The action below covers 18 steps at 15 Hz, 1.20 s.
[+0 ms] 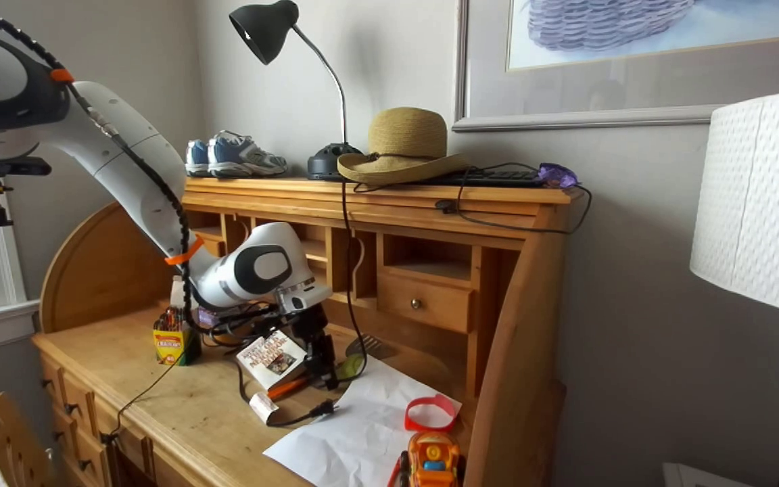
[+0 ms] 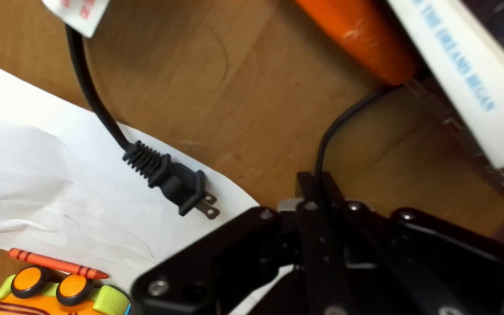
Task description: Put the cable on the top
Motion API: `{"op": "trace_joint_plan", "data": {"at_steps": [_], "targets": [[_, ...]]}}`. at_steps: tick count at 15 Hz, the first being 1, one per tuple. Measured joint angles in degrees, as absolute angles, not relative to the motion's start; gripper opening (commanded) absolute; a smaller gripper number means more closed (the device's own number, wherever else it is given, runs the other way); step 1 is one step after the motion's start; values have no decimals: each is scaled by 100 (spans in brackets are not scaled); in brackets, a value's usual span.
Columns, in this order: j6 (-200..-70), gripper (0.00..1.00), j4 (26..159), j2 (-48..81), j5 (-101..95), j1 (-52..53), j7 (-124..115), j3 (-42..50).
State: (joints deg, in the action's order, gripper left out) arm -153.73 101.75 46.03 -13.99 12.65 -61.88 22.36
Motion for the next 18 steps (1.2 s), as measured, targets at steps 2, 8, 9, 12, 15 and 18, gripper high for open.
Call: {"op": "trace_joint_plan", "data": {"at_steps": [2,8,9,12,15,18], "targets": [[-15334,1,10180,4596,-1388,1258,-6174,2224],[-16465,1,11062,3919,-1171,907,-5530,2025],[-16865,1,11343,3717,-1018,786,-5427,2012],[-17636,1,11982,3203,-391,434,-5145,1894],[-17641,1,12168,3038,-51,501,-4921,1864],[-16854,1,12123,3063,-3,767,-4780,1813]]}}
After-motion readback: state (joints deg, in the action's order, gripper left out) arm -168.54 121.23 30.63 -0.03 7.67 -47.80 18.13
